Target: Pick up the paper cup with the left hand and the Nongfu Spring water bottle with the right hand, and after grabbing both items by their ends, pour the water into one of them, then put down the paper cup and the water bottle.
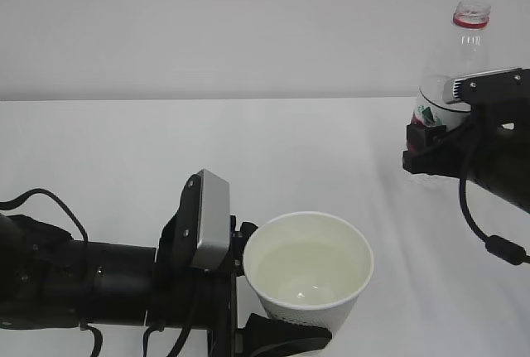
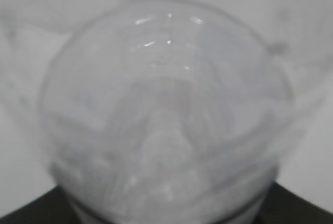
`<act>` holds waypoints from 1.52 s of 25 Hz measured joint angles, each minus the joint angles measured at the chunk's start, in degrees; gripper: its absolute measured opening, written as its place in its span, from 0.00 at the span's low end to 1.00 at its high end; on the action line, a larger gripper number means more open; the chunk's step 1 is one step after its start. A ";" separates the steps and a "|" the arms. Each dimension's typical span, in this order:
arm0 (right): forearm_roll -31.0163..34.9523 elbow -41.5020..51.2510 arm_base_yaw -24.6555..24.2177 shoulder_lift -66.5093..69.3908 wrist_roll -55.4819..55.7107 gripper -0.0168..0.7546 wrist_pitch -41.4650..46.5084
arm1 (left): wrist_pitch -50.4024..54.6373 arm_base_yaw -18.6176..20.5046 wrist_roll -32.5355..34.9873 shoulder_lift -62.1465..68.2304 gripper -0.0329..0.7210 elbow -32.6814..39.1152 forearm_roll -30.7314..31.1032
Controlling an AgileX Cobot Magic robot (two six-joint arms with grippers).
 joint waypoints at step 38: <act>0.00 -0.10 0.00 12.55 0.13 0.50 -14.65 | -0.07 0.00 0.00 0.00 0.79 0.00 0.00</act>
